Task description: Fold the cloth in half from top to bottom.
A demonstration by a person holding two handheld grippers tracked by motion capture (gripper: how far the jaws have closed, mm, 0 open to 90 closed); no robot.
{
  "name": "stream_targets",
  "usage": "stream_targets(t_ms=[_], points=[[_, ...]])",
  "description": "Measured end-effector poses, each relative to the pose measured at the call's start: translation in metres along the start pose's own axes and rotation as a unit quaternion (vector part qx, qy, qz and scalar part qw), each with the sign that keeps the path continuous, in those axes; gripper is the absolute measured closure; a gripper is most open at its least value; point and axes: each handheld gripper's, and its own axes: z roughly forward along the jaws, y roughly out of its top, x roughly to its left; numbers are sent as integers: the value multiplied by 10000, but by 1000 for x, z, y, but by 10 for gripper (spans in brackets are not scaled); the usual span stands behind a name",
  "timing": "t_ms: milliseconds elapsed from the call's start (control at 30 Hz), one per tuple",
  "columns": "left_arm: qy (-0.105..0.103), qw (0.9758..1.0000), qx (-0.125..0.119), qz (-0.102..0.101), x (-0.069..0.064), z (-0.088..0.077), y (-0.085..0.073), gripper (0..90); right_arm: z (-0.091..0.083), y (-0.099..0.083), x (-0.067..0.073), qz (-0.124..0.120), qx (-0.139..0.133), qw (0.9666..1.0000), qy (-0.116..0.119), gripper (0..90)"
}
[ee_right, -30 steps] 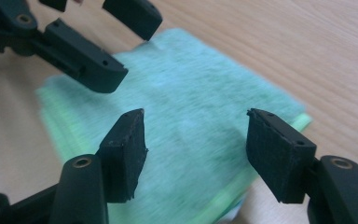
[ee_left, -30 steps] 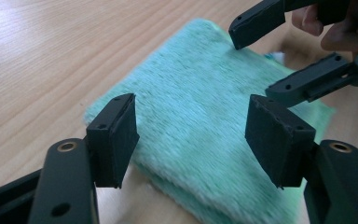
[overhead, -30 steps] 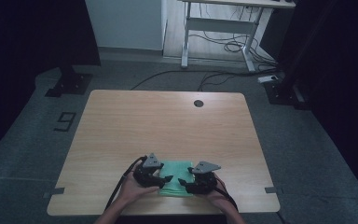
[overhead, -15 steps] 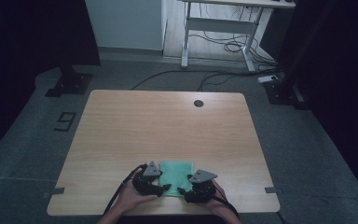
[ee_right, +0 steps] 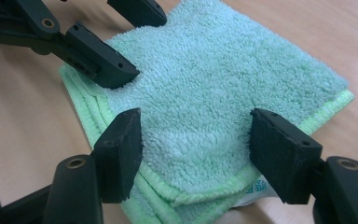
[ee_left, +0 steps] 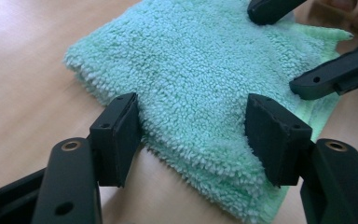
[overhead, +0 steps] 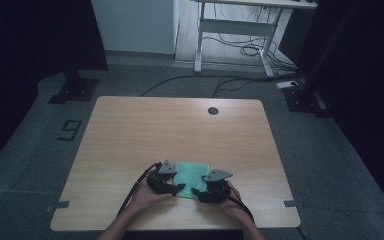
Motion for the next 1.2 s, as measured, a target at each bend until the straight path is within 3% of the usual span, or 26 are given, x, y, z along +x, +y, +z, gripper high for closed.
stream_targets(t_ms=[300, 433, 667, 700, 733, 767, 867, 1033, 1200], points=[[260, 9993, 52, -252, 33, 13, 19, 360, 29, 24, -37, 165, -55, 9998, -92, 369], [276, 9992, 43, -294, 39, 15, 22, 360, 35, 29, -43, 212, -71, 9997, -119, 374], [391, 9989, 36, -242, 36, 12, 24, 352, 34, 29, -41, 260, -98, 9994, -207, 356], [501, 9984, -129, -228, 34, 5, 26, 354, 32, 30, -41, 299, -139, 9992, -212, 348], [501, 9984, -129, -228, 34, 5, 26, 354, 31, 30, -41, 323, -167, 9991, -228, 340], [541, 9976, -323, -301, 33, -4, 28, 355, 30, 30, -40, 346, -207, 9988, -272, 334], [616, 9963, -487, -357, 32, -17, 30, 355, 25, 31, -38, 274, -316, 9984, -385, 332], [659, 9949, -665, -375, 27, -33, 29, 356, 13, 29, -34, 320, -507, 9972, -438, 328], [672, 9942, -753, -372, 17, -47, 18, 356, -6, 23, -30, 429, -761, 9947, -534, 325]])
